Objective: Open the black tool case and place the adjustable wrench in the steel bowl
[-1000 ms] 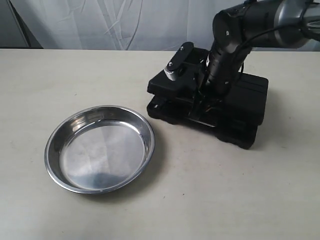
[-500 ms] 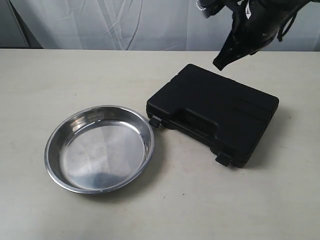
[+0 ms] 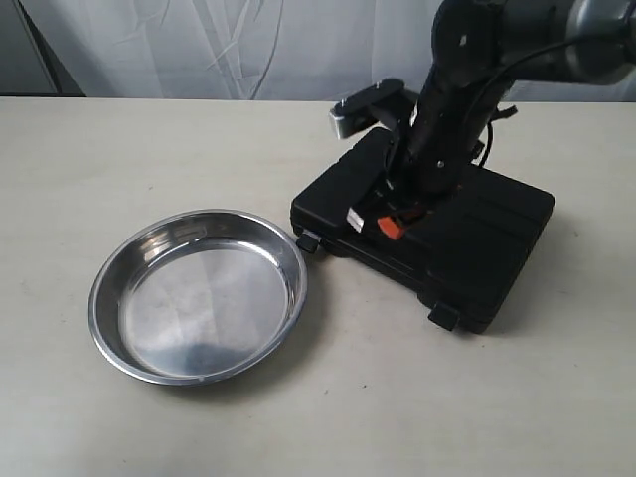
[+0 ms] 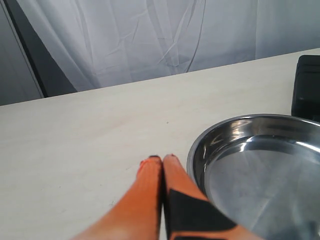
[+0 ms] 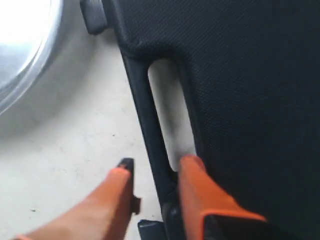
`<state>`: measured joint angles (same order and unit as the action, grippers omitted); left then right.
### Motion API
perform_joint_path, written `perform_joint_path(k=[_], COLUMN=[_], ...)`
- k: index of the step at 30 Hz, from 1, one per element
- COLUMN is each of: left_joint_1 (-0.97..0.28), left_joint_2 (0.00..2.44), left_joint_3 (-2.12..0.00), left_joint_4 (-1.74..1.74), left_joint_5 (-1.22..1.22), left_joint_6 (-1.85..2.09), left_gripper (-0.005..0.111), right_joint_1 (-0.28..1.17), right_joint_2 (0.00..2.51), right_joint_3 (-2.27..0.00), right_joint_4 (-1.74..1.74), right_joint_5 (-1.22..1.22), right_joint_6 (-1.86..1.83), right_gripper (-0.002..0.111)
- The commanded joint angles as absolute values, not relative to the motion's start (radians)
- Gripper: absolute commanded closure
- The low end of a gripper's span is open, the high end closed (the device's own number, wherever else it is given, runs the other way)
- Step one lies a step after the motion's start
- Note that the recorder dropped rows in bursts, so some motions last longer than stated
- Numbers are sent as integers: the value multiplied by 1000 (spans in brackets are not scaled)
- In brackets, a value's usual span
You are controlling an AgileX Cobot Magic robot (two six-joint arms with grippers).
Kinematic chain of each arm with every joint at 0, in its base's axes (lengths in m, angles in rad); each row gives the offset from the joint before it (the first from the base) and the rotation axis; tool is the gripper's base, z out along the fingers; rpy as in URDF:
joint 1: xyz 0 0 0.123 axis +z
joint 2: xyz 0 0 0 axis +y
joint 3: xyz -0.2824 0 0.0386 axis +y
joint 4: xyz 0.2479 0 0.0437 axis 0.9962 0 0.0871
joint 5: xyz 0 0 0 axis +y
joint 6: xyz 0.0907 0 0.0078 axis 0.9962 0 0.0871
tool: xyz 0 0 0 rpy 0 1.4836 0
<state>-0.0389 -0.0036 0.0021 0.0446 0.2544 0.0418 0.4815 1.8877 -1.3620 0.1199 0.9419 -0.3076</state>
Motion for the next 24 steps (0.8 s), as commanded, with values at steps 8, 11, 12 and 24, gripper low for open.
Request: perform_joint_path(k=[8,11,12,24], left_joint_1=[-43,-43,-43,-43], left_joint_2=[0,0,0,0], left_joint_3=[0,0,0,0], left_joint_4=[46,46,46,46], left_joint_5=[241,241,241,241], left_joint_6=[38,38,38,38], left_gripper=[106,106,106,106], right_joint_1=[479,479,479,479], right_joint_2=[2032,2043,2049,2039], right_joint_3=[-1360,-1360,-1360,-1360], right_joint_4=[140,114,105,95], right_joint_5=[909,907,907,909], right_joint_6=[-325,-321,-321,-319], right_gripper=[69,69,69,108])
